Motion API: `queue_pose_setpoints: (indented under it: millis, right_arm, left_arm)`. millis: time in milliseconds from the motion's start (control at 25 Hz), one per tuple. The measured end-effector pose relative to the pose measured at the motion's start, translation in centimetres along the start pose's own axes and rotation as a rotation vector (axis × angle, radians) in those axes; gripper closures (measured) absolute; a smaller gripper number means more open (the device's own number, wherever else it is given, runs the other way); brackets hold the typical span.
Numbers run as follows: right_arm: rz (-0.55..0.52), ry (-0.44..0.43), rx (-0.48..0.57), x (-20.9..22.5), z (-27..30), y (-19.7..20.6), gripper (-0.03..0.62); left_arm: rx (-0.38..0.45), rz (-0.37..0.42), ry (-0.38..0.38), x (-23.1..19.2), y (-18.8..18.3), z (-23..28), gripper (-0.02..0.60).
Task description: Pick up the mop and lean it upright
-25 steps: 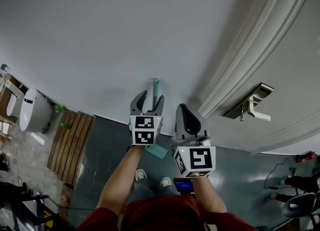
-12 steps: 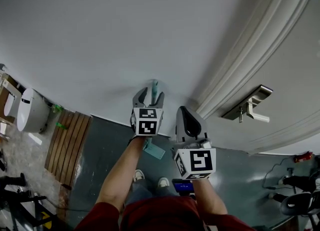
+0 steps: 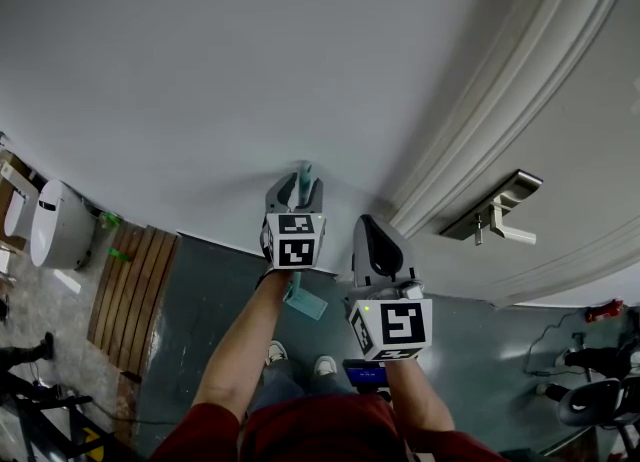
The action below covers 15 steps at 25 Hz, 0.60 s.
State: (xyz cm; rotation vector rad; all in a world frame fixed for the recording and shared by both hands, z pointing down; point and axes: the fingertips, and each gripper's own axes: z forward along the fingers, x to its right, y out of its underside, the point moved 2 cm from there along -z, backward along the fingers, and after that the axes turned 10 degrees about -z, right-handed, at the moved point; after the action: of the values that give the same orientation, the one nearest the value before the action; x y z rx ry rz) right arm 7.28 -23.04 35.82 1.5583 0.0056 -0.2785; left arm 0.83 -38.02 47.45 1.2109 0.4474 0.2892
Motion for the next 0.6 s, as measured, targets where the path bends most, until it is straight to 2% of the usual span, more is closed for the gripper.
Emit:
queue_pose_setpoints:
  millis: [240, 360, 600]
  right_arm:
    - [-0.003, 0.0, -0.006, 0.18, -0.07, 0.12, 0.577]
    - [-0.004, 0.005, -0.013, 0.33, -0.16, 0.33, 0.577]
    - [-0.011, 0.002, -0.014, 0.34, -0.17, 0.29, 0.577]
  left_arm:
    - [-0.025, -0.014, 0.003, 0.04, 0.52, 0.41, 0.411]
    - [-0.015, -0.01, -0.014, -0.27, 0.74, 0.47, 0.465]
    - [-0.005, -0.003, -0.026, -0.39, 0.56, 0.37, 0.468]
